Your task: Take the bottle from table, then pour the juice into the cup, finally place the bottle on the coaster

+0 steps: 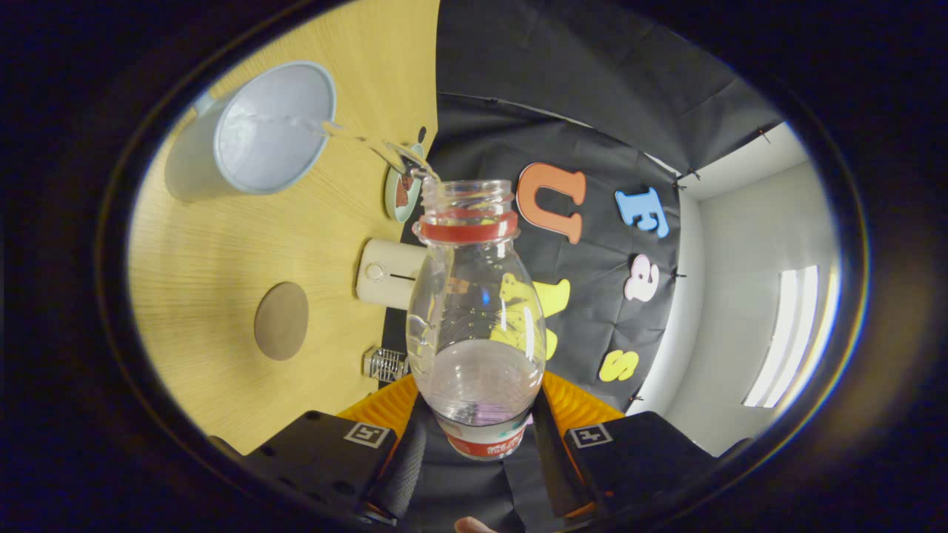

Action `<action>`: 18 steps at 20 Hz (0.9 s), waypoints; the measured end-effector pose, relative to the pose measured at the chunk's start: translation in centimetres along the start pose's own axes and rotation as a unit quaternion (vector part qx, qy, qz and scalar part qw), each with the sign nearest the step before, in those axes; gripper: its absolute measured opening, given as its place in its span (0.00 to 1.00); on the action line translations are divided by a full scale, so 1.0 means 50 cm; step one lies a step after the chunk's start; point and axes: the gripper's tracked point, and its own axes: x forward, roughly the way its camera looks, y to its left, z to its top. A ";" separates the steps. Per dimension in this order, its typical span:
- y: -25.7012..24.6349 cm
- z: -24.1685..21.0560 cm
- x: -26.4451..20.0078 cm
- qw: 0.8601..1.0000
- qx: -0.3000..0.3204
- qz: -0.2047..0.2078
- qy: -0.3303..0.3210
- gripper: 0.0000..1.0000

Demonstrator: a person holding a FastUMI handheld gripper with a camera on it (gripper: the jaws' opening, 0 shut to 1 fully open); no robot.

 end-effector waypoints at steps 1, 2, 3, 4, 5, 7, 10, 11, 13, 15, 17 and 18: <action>-0.003 -0.003 -0.003 1.000 -0.002 -0.002 -0.001 0.73; -0.005 -0.001 -0.005 1.000 -0.004 -0.003 -0.002 0.73; -0.009 -0.003 -0.008 1.000 -0.006 -0.004 -0.002 0.73; -0.012 -0.002 -0.011 1.000 -0.008 -0.005 -0.002 0.73; -0.015 -0.006 -0.004 1.000 -0.011 -0.006 -0.003 0.73; -0.019 -0.002 -0.002 1.000 -0.017 -0.008 -0.004 0.73; -0.026 -0.001 -0.003 1.000 -0.027 -0.010 -0.007 0.73; -0.028 0.000 -0.008 0.999 -0.031 -0.011 -0.009 0.73; -0.036 0.005 -0.012 0.999 -0.037 -0.013 -0.013 0.73; -0.046 0.007 -0.012 0.999 -0.043 -0.018 -0.017 0.73; -0.054 0.007 -0.010 0.998 -0.048 -0.021 -0.017 0.73; -0.053 0.008 -0.011 0.998 -0.049 -0.021 -0.017 0.73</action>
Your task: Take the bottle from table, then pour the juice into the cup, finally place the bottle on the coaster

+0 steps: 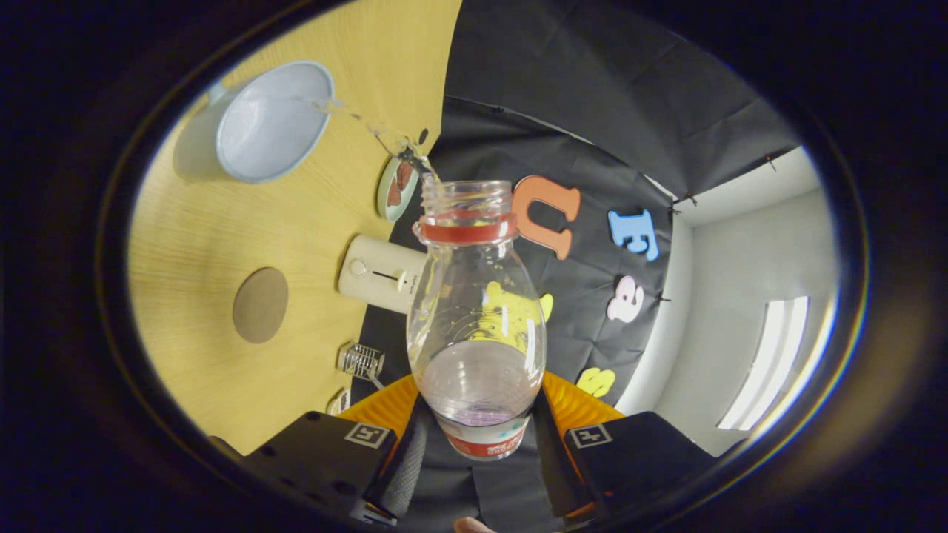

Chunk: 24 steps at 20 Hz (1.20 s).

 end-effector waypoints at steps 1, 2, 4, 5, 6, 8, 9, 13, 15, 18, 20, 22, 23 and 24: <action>0.000 0.002 -0.002 1.000 -0.001 0.000 -0.001 0.73; 0.000 0.003 -0.002 1.000 -0.003 0.000 -0.001 0.73; -0.007 0.004 -0.005 1.000 -0.010 -0.002 -0.003 0.73; -0.010 0.003 -0.001 1.000 -0.014 -0.003 -0.003 0.73; -0.014 0.003 -0.001 1.000 -0.018 -0.004 -0.003 0.73; -0.022 0.000 0.000 1.000 -0.024 -0.007 -0.004 0.73; -0.020 0.003 -0.003 1.000 -0.028 -0.009 -0.004 0.73; -0.030 0.006 0.000 0.999 -0.043 -0.017 -0.008 0.73; -0.031 0.011 0.001 0.998 -0.052 -0.021 -0.013 0.73; -0.030 0.016 -0.001 0.998 -0.060 -0.022 -0.014 0.73; -0.032 0.021 -0.002 0.998 -0.064 -0.024 -0.016 0.73; -0.033 0.023 -0.001 0.998 -0.064 -0.024 -0.015 0.73; -0.033 0.022 0.000 0.998 -0.062 -0.024 -0.013 0.73; -0.032 0.023 0.001 0.998 -0.059 -0.023 -0.013 0.73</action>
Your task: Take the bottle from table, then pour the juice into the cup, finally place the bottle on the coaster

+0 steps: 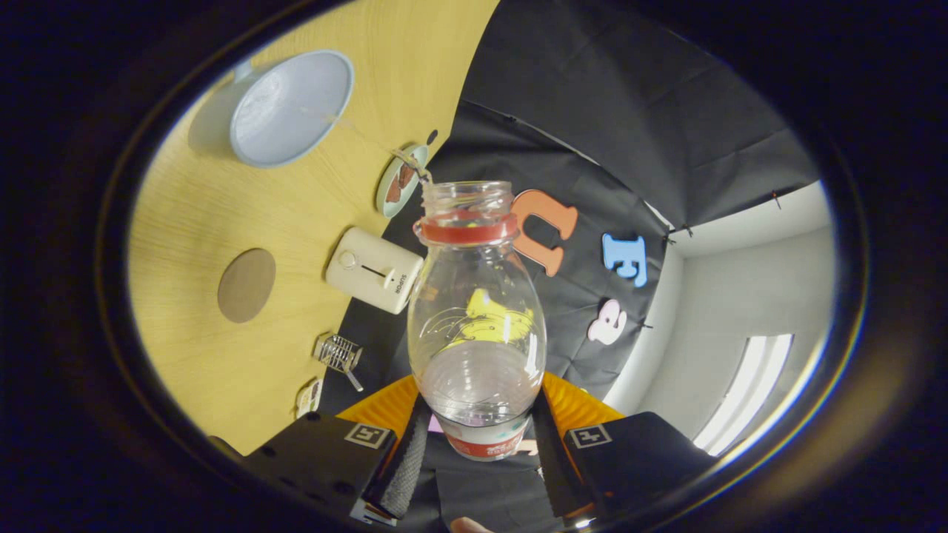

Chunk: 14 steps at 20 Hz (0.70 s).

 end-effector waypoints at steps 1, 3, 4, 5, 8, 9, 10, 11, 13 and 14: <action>-0.001 0.001 -0.001 1.000 0.003 0.000 0.001 0.73; -0.001 0.002 -0.001 1.000 0.009 0.002 0.003 0.73; -0.001 0.003 -0.003 1.000 0.012 0.002 0.003 0.73; -0.002 0.002 -0.004 1.000 0.016 0.002 0.004 0.73; 0.014 0.000 -0.007 0.999 0.046 0.018 0.010 0.73; 0.017 -0.001 -0.008 0.998 0.059 0.023 0.012 0.73; 0.032 -0.005 -0.012 0.995 0.086 0.040 0.019 0.73; 0.053 -0.005 -0.017 0.990 0.121 0.065 0.024 0.73; 0.084 -0.002 -0.028 0.977 0.184 0.105 0.035 0.74; 0.089 -0.002 -0.030 0.970 0.207 0.118 0.040 0.74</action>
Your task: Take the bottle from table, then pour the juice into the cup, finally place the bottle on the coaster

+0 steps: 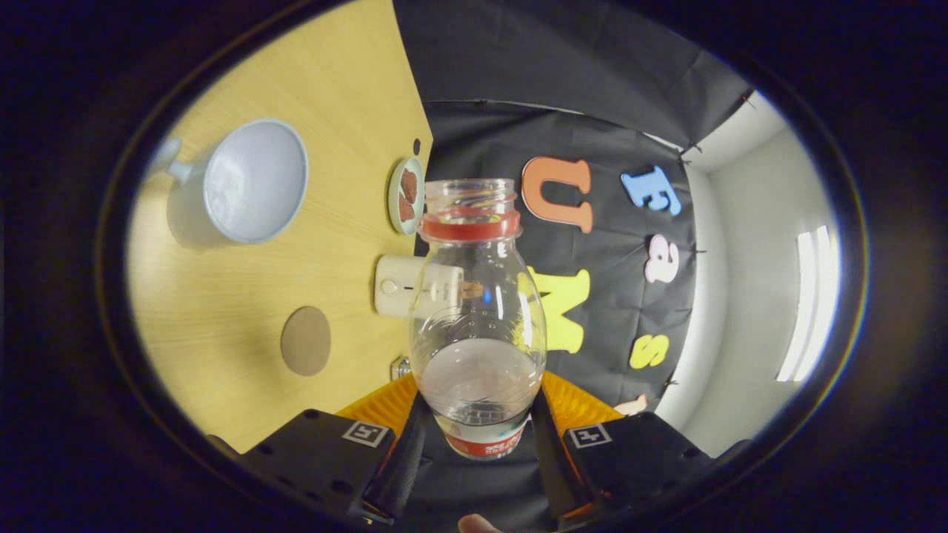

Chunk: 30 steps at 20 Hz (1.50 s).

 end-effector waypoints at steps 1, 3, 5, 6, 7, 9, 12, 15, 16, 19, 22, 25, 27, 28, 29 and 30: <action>0.006 -0.002 -0.004 1.000 0.025 0.013 0.003 0.74; 0.024 -0.011 -0.009 0.995 0.088 0.043 0.007 0.74; 0.033 -0.018 -0.011 0.983 0.164 0.077 0.012 0.74; 0.032 -0.019 -0.012 0.975 0.200 0.091 0.014 0.74; 0.029 -0.017 -0.016 0.966 0.234 0.104 0.010 0.74; 0.024 -0.017 -0.021 0.948 0.293 0.124 0.006 0.74; 0.010 -0.022 -0.023 0.910 0.387 0.149 0.002 0.74; -0.003 -0.017 -0.030 0.855 0.486 0.182 -0.007 0.74; -0.008 -0.020 -0.032 0.836 0.514 0.191 -0.007 0.74; -0.033 -0.026 -0.033 0.779 0.591 0.207 -0.014 0.74; -0.050 -0.030 -0.023 0.740 0.640 0.206 -0.019 0.74; -0.052 -0.034 0.002 0.731 0.654 0.194 -0.015 0.74; -0.045 -0.040 0.023 0.726 0.663 0.182 -0.011 0.74; -0.038 -0.043 0.033 0.725 0.665 0.178 -0.008 0.74; -0.031 -0.044 0.046 0.723 0.668 0.177 -0.004 0.74; -0.022 -0.043 0.061 0.719 0.672 0.176 0.000 0.74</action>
